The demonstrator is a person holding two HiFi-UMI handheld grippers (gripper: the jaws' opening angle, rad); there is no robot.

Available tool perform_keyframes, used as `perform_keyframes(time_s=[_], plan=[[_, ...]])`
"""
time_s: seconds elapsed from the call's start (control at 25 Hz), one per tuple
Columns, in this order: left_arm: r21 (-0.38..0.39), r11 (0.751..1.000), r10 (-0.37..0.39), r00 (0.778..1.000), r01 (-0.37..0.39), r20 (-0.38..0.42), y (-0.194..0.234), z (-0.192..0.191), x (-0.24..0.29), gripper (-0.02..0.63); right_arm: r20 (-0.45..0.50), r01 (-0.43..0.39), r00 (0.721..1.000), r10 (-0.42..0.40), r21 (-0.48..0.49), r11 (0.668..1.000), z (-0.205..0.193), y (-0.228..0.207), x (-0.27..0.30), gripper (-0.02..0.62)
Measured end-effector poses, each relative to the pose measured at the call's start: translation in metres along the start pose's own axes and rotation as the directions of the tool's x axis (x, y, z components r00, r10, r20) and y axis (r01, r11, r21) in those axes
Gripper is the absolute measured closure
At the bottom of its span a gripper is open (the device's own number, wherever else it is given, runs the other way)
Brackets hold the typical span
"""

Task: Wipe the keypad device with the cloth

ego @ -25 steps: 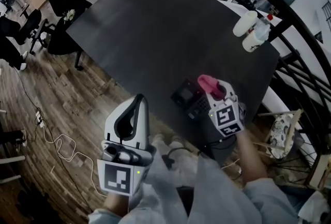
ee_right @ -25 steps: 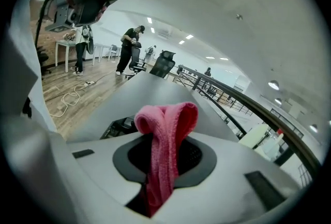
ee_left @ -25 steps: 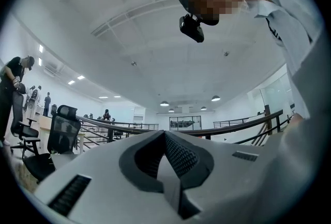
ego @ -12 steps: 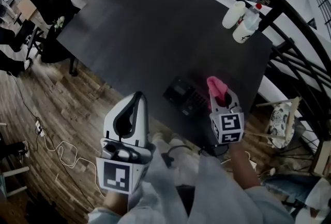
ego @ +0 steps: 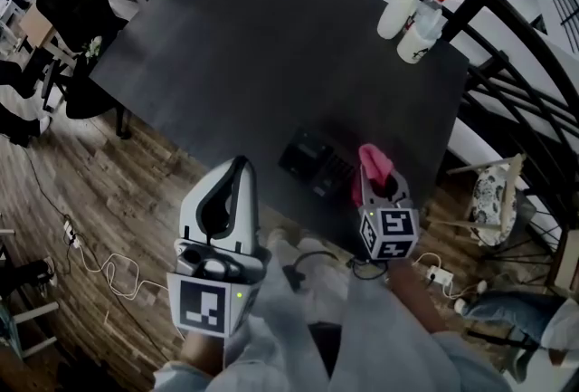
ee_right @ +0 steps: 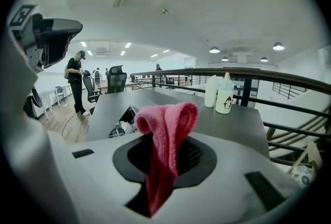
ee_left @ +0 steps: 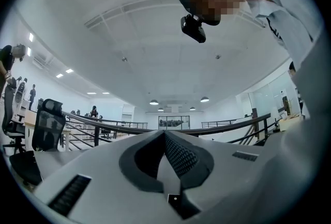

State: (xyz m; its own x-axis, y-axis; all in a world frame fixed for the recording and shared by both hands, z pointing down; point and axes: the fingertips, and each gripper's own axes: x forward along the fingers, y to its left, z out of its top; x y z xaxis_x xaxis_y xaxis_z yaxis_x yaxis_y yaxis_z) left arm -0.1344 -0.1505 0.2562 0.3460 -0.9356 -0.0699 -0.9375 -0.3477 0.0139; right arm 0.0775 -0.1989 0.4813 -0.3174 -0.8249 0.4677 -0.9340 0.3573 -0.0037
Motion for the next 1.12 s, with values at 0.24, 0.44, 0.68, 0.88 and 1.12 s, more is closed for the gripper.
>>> perform_keyframes(time_s=[0.24, 0.44, 0.68, 0.88, 1.12], plan=[[-0.001, 1.000, -0.009, 1.000, 0.009, -0.003, -0.001, -0.001, 0.002, 0.603, -0.022, 0.013, 1.000, -0.012, 0.059, 0.998, -0.019, 0.007, -0.006, 0.523], [0.001, 1.000, -0.022, 1.000, 0.022, -0.006, -0.003, -0.001, 0.003, 0.603, -0.040, 0.011, 0.999, -0.008, 0.080, 0.997, -0.033, 0.015, -0.012, 0.523], [0.000, 1.000, -0.030, 0.999, 0.030, -0.013, -0.003, -0.004, 0.002, 0.603, -0.070, -0.019, 0.997, 0.025, 0.088, 0.996, -0.053, 0.032, -0.015, 0.523], [-0.003, 0.999, -0.036, 0.999, 0.036, -0.015, -0.002, -0.005, 0.002, 0.603, -0.091, -0.049, 0.994, 0.058, 0.091, 0.995, -0.064, 0.046, -0.017, 0.523], [-0.005, 0.999, -0.038, 0.999, 0.038, -0.016, -0.002, -0.007, 0.004, 0.603, -0.119, -0.107, 0.986, 0.117, 0.087, 0.990, -0.077, 0.064, -0.022, 0.523]])
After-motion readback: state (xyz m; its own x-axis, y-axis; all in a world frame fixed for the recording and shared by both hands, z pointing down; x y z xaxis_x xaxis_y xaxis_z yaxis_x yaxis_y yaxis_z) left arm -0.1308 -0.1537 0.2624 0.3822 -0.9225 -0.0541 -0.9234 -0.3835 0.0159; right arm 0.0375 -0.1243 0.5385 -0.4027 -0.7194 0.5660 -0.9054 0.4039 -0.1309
